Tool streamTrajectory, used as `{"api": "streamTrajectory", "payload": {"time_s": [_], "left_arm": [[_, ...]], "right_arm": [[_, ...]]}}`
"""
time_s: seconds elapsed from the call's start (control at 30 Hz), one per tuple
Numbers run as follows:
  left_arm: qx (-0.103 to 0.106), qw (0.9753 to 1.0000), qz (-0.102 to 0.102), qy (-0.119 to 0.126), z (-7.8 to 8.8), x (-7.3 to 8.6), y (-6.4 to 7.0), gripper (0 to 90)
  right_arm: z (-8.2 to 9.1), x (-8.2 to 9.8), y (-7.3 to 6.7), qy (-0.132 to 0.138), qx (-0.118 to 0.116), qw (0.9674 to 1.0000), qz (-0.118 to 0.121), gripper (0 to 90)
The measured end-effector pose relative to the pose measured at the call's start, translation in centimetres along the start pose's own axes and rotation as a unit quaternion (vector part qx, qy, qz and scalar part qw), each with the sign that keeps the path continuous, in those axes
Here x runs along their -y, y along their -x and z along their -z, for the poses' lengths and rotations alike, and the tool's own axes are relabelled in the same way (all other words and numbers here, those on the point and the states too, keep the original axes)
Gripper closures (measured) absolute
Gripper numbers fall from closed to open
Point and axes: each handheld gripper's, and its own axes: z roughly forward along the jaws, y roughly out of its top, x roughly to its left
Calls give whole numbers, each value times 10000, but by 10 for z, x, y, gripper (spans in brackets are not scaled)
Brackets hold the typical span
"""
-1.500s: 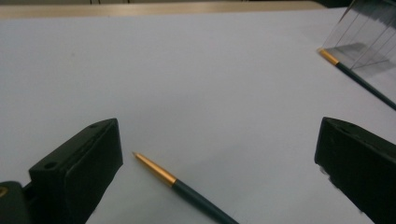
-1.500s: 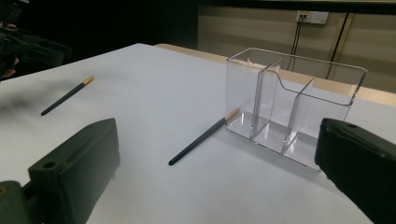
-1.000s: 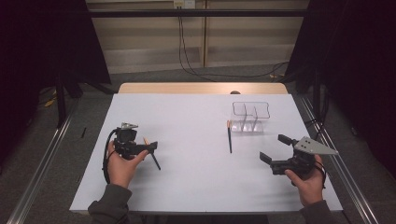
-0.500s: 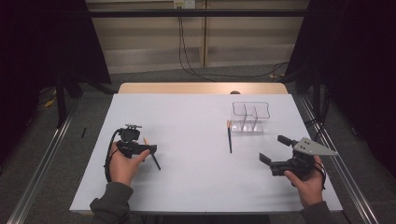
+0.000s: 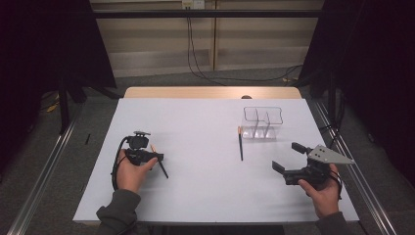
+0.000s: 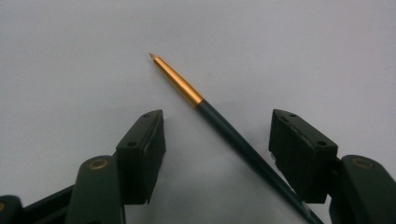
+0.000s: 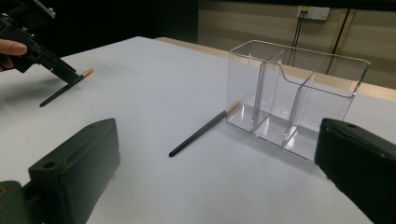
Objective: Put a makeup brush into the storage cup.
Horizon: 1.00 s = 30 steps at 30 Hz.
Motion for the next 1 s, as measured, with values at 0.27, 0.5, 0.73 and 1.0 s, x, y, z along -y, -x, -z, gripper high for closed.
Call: {"api": "streamTrajectory", "payload": {"time_s": [0.27,0.5,0.73,1.0], "left_arm": [[-371,9991,-41,-208,-2,-5,8,442],[-569,9976,-183,-338,-1,-7,7,569],[-509,9976,-295,-352,-1,-8,5,679],[-388,9980,-336,-361,-3,-10,5,791]], "right_arm": [[-3,-1,-2,-44,-4,10000,64,0],[-2,0,0,-33,20,10000,26,0],[-2,-1,-1,-26,16,10000,25,0],[-7,-1,-4,-71,-27,10000,57,0]]}}
